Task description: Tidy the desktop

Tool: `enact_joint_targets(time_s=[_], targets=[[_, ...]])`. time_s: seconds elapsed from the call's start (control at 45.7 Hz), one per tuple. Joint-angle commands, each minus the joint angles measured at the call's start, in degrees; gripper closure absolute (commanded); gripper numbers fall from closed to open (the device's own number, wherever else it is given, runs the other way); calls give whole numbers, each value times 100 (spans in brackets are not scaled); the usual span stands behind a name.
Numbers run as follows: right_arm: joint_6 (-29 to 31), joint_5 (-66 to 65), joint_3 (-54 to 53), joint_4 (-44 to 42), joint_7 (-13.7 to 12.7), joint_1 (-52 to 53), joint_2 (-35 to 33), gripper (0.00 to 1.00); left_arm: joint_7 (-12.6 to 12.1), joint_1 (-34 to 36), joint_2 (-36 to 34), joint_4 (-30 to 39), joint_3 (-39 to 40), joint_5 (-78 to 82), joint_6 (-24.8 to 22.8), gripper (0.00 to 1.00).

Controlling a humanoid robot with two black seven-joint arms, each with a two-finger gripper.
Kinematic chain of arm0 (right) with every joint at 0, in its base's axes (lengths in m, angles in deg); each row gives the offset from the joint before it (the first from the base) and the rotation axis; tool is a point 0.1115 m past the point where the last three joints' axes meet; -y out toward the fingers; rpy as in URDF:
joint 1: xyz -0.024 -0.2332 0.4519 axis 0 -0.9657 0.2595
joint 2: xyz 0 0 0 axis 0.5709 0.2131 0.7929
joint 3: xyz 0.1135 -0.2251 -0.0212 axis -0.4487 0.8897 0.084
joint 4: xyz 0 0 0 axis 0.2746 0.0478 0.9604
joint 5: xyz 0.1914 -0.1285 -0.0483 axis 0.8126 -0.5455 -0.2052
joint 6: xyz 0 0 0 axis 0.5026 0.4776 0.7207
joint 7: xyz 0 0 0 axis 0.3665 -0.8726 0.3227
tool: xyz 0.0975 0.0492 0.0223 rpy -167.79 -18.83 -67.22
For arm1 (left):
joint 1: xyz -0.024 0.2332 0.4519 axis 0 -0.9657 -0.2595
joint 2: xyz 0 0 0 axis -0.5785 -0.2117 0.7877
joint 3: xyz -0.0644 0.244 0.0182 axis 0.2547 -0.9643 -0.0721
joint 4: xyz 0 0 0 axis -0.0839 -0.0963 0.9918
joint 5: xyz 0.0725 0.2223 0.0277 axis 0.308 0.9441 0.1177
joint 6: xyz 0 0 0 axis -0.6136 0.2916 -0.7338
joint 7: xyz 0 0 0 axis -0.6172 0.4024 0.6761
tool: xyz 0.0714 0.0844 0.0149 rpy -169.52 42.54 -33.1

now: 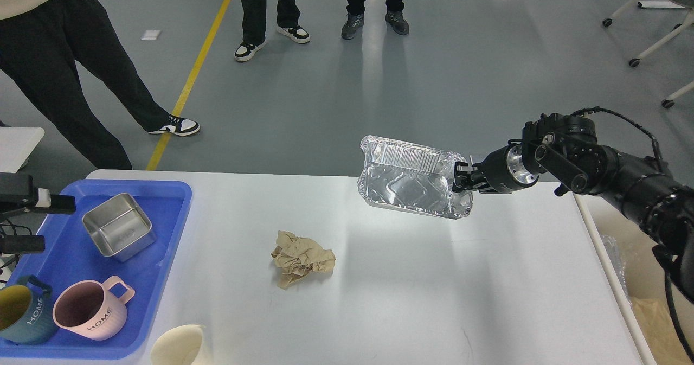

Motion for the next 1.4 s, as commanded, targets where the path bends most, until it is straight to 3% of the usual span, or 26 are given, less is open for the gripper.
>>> enact_joint_targets(time_s=[0.0, 0.437, 0.7, 0.984, 1.225, 1.378], targets=[[1, 3, 0, 0, 5, 31, -13, 100, -340, 121, -256, 5, 213, 190, -24, 5], [1, 3, -9, 26, 5, 101, -5, 100, -1518, 587, -178, 172, 230, 550, -24, 5], [1, 3, -9, 44, 5, 145, 4, 100, -1975, 552, 1140, 296, 151, 1763, -24, 7], [1, 12, -18, 123, 5, 198, 4, 100, -2854, 402, 2731, 296, 55, 2255, -24, 8], [1, 12, -18, 132, -4, 224, 4, 100, -2977, 95, 3479, 296, -104, 2616, -24, 8], [1, 12, -18, 158, -4, 224, 4, 100, -2959, -11, 3567, 278, -95, 2607, -24, 8]])
